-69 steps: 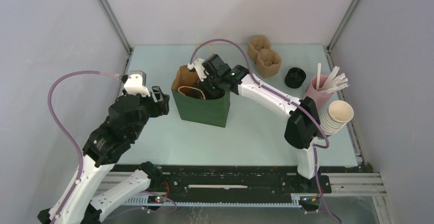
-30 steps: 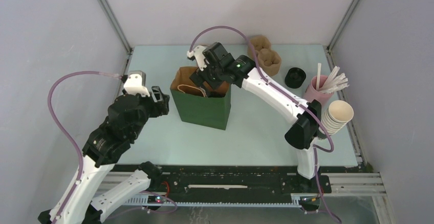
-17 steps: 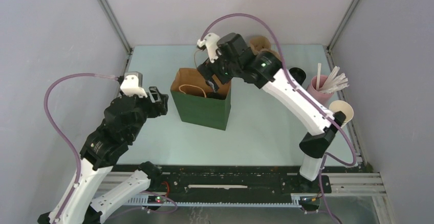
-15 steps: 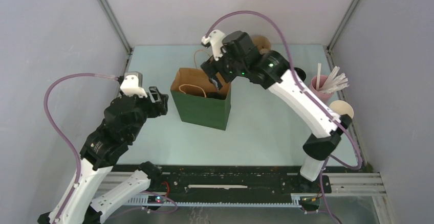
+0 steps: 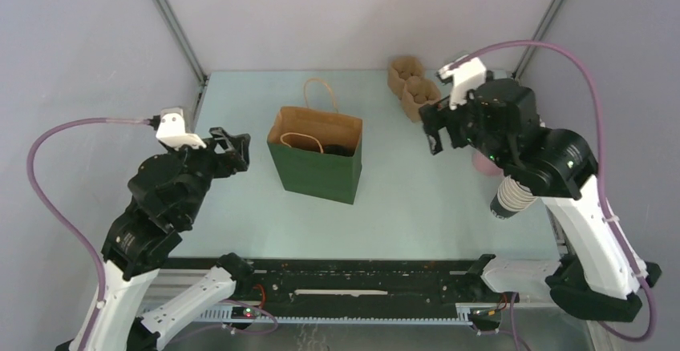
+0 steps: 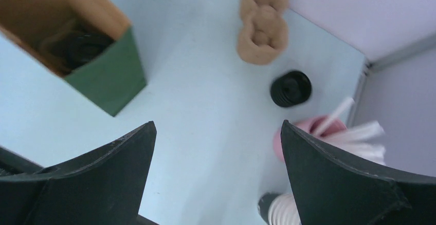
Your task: Pack the takeout coffee
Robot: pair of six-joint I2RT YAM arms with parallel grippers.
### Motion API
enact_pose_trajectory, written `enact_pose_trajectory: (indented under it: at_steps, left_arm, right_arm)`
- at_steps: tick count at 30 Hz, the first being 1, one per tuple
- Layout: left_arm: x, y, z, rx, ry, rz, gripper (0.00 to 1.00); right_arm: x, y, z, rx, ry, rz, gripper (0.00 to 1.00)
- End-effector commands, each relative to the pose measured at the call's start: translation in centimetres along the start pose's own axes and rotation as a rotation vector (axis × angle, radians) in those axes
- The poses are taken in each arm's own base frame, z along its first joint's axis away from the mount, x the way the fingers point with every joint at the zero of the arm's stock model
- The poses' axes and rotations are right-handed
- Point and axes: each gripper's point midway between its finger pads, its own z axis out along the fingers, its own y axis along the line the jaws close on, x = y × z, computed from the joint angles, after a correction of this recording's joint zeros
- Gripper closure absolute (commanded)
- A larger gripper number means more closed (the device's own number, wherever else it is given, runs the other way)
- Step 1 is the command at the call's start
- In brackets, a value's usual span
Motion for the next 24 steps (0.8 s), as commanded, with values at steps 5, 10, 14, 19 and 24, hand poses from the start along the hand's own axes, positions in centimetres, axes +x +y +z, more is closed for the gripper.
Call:
enact_pose_trajectory:
  at_steps: [5, 10, 14, 19, 24]
  left_arm:
    - [-4.6, 0.1, -1.9, 0.010, -0.127, -0.051, 0.19]
    - [-5.3, -0.2, -2.5, 0.038, -0.130, -0.018, 0.13]
    - [-5.7, -0.3, -2.9, 0.056, -0.122, 0.023, 0.11]
    - [-6.3, -0.1, -3.4, 0.053, -0.131, 0.069, 0.06]
    - [-6.9, 0.2, -3.5, 0.041, -0.147, 0.104, 0.04]
  right_arm:
    - [6.3, -8.3, 1.5, 0.315, 0.184, 0.264, 0.00]
    - [9.1, -13.7, 4.2, 0.423, 0.316, 0.532, 0.00]
    - [11.7, -16.7, 6.1, 0.503, 0.433, 0.567, 0.03]
    - [14.0, -19.9, 7.3, 0.586, 0.466, 0.631, 0.03]
    - [15.6, -21.5, 10.1, 0.549, 0.487, 0.662, 0.10]
